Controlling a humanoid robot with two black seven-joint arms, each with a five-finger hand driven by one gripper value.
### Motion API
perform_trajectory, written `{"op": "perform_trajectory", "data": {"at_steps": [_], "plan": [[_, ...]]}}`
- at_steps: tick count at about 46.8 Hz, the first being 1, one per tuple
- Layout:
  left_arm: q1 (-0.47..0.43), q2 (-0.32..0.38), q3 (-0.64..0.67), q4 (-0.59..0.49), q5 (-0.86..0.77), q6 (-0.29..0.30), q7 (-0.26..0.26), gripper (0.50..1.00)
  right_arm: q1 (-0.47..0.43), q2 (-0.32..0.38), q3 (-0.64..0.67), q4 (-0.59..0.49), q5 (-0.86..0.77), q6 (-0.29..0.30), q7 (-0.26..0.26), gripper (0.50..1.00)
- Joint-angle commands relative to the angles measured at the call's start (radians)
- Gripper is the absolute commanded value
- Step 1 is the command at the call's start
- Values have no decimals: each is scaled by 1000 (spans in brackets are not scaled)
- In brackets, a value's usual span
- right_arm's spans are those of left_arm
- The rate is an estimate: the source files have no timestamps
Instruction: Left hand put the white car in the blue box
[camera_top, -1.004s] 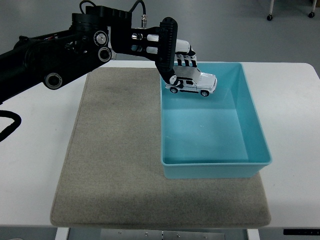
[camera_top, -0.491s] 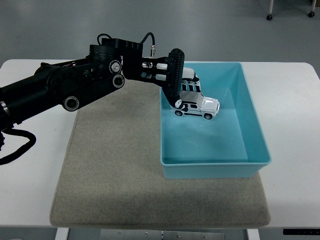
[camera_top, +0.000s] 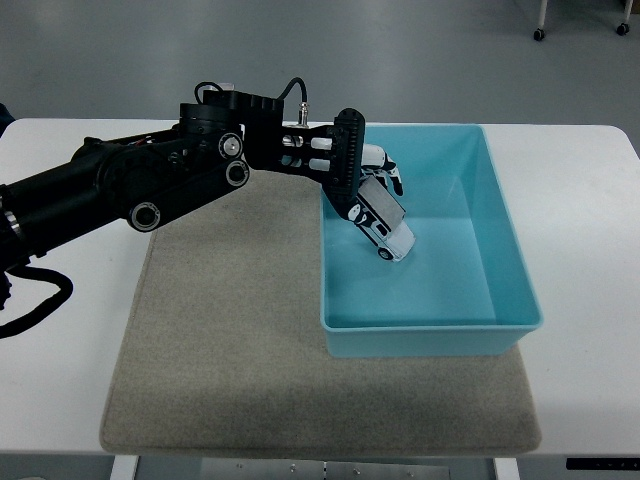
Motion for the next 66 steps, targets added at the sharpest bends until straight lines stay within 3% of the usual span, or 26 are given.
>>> {"op": "perform_trajectory", "data": {"at_steps": [1, 16, 29, 32, 42, 47, 50, 59, 66], "plan": [[0, 0, 0, 0, 0, 0, 0, 885, -2, 0, 0, 0, 0, 0, 0, 936], [-2, -1, -3, 3, -11, 6, -2, 891, 0, 0, 0, 0, 0, 0, 0, 936], [-23, 8, -19, 15, -20, 69, -2, 896, 0, 0, 0, 0, 0, 0, -1, 936], [-43, 11, -23, 38, -23, 71, -2, 923, 0, 0, 0, 0, 0, 0, 0, 936], [-89, 15, -158, 161, -26, 77, -5, 930, 0, 0, 0, 0, 0, 0, -1, 936], [-86, 19, -210, 222, -28, 85, -17, 964, 0, 0, 0, 0, 0, 0, -1, 936], [-78, 19, -229, 267, -32, 123, -28, 996, 0, 0, 0, 0, 0, 0, 0, 936], [-74, 15, -214, 445, -247, 273, -71, 996, 0, 0, 0, 0, 0, 0, -1, 936], [-71, 9, -206, 511, -362, 321, -101, 996, 0, 0, 0, 0, 0, 0, 0, 936]]}}
